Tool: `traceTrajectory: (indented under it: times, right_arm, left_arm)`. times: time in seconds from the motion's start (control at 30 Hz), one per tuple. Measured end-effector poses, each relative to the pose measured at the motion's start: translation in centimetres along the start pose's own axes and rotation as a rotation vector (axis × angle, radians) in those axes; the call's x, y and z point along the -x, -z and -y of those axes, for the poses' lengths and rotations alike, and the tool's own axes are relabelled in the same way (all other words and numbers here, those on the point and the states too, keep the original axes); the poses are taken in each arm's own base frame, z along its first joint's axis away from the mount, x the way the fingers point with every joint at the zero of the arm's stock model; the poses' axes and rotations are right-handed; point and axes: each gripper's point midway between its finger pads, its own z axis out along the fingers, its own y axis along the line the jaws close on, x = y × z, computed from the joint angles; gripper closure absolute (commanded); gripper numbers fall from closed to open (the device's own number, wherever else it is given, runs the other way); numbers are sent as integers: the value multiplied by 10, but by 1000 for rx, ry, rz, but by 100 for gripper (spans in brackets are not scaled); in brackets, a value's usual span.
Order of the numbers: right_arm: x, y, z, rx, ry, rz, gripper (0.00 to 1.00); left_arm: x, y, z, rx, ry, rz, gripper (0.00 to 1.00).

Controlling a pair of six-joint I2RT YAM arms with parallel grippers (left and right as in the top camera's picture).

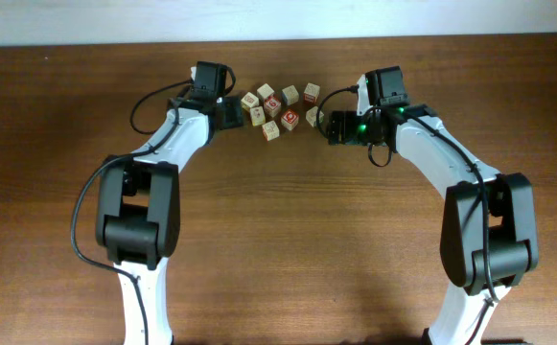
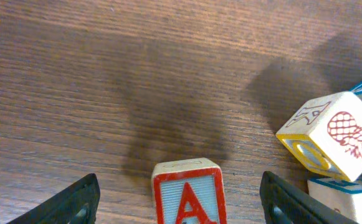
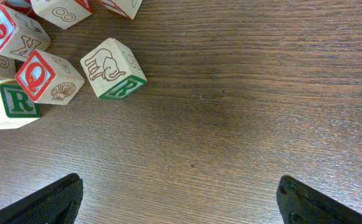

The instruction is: Rotate 4 blocks

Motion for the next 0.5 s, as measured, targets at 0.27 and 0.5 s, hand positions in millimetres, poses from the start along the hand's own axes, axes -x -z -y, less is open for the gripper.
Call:
traceTrajectory:
  times: [0.27, 0.5]
  right_arm:
    - [-2, 0, 1, -7, -1, -6, 1]
    - [-3, 0, 2, -9, -2, -11, 2]
  left_arm:
    - [-4, -11, 1, 7, 4, 3, 77]
    - [-28, 117, 2, -28, -33, -208, 77]
